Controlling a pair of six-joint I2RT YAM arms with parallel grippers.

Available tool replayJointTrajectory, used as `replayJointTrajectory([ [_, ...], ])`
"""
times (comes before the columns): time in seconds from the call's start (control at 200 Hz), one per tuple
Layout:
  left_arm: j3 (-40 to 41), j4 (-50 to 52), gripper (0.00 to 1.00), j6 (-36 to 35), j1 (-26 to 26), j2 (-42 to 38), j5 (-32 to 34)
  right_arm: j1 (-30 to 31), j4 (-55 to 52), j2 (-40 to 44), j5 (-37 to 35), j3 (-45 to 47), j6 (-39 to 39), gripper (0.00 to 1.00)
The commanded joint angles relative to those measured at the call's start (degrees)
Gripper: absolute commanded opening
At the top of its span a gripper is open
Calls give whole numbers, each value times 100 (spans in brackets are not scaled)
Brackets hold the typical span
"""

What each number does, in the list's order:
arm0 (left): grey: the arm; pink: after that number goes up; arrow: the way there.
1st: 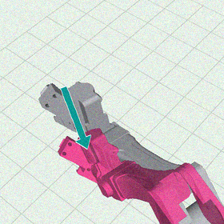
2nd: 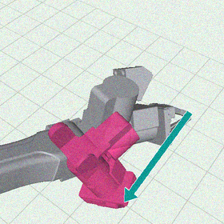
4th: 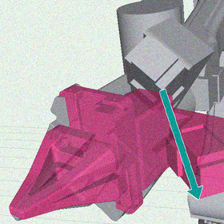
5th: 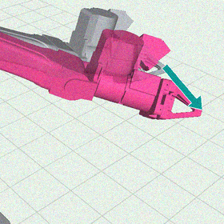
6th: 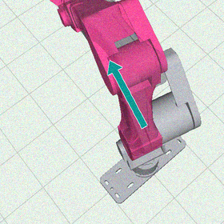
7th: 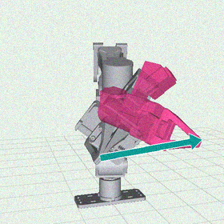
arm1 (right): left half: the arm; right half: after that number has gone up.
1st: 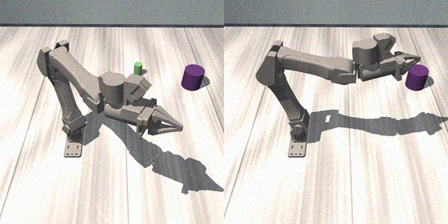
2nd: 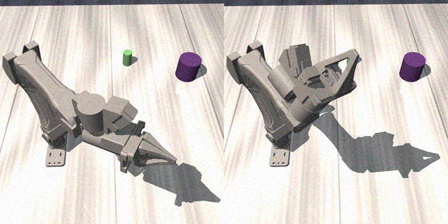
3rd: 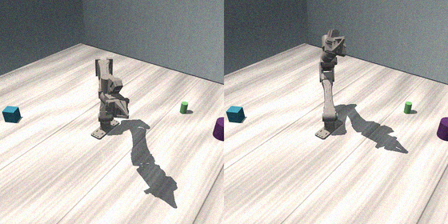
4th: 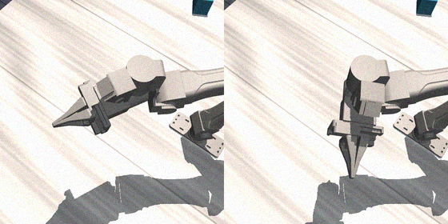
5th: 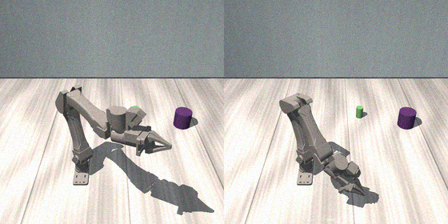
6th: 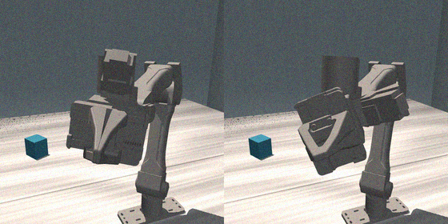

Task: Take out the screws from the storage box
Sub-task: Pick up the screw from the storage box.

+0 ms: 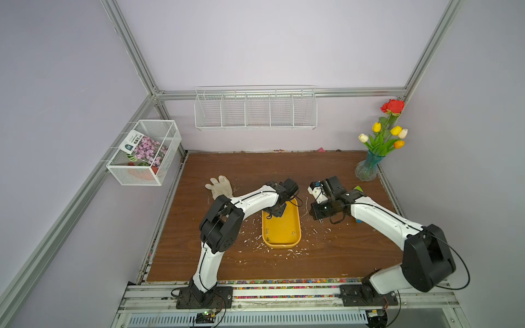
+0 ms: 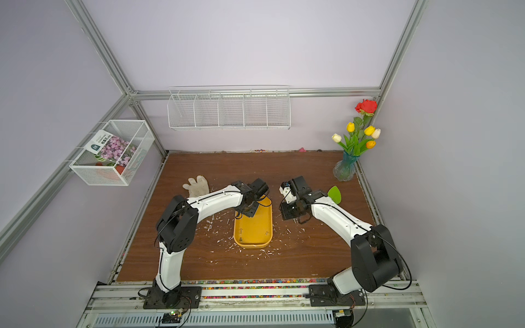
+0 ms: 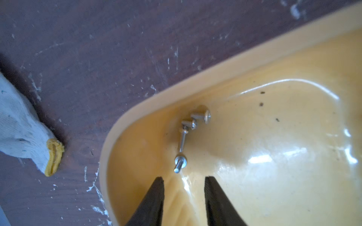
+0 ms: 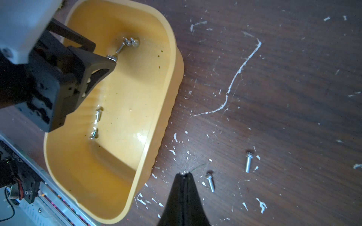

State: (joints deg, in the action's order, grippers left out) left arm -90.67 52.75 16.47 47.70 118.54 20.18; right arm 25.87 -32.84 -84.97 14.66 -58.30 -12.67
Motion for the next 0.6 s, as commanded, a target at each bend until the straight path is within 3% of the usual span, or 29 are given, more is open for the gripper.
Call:
replayJointTrajectory([
  [0.0, -303, 339, 39, -109, 30, 317, 110, 32, 134, 127, 143, 10, -36, 4],
  [0.595, -425, 666, 36, -155, 37, 666, 11, 32, 48, 244, 198, -23, 155, 4],
])
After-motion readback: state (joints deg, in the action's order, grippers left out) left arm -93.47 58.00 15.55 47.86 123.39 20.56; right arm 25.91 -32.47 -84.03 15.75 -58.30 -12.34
